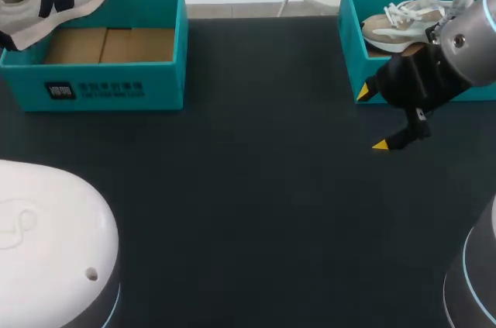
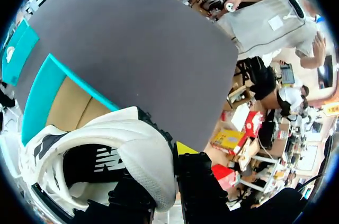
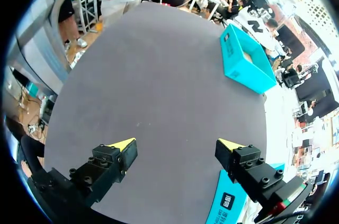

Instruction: Take the shoe out of the shoebox, open the shoe tongue, remove and reinsert the insole, then place the shoe into the shoebox

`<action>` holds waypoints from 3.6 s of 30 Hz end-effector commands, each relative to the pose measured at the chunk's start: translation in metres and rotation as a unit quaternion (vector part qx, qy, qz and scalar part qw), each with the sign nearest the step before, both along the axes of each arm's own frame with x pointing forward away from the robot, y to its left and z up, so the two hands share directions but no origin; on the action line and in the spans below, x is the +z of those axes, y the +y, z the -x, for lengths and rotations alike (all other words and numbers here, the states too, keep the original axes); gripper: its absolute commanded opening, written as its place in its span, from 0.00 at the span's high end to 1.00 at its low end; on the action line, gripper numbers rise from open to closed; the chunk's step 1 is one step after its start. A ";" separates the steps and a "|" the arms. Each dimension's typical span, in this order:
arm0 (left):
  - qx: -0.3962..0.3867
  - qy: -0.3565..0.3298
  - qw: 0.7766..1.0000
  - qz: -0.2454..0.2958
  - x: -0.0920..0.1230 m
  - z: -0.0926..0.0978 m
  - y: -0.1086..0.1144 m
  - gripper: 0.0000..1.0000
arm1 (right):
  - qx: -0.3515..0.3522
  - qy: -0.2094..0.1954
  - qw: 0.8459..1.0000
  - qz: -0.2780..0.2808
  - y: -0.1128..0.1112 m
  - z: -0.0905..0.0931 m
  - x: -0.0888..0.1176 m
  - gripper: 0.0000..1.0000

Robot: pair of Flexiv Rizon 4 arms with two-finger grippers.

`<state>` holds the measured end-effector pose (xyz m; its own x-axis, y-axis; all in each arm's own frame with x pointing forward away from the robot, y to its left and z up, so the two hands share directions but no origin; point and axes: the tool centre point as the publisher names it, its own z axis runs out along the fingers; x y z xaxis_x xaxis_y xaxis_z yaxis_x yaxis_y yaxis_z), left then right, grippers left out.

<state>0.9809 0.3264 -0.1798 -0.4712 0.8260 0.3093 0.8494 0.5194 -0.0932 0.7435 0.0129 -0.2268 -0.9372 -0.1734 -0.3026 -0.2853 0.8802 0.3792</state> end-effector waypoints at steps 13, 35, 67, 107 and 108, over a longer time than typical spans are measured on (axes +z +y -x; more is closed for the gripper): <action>-0.289 -0.016 0.956 -0.046 0.002 0.007 -0.003 1.00 | -0.001 -0.001 1.000 0.001 0.001 0.000 -0.001 0.00; -0.300 -0.042 0.953 -0.023 0.004 -0.034 0.009 1.00 | -0.001 -0.001 1.000 0.001 0.001 0.000 -0.001 0.00; -0.376 -0.036 0.926 -0.024 -0.083 -0.105 -0.013 1.00 | -0.001 -0.001 1.000 0.001 0.001 0.000 -0.001 0.00; -0.364 -0.008 0.931 -0.023 -0.178 -0.068 -0.020 1.00 | -0.001 -0.001 1.000 0.001 0.001 0.000 -0.001 0.00; -0.363 -0.011 0.931 -0.019 -0.181 -0.068 -0.020 1.00 | -0.001 -0.001 1.000 0.001 0.001 0.000 -0.001 0.00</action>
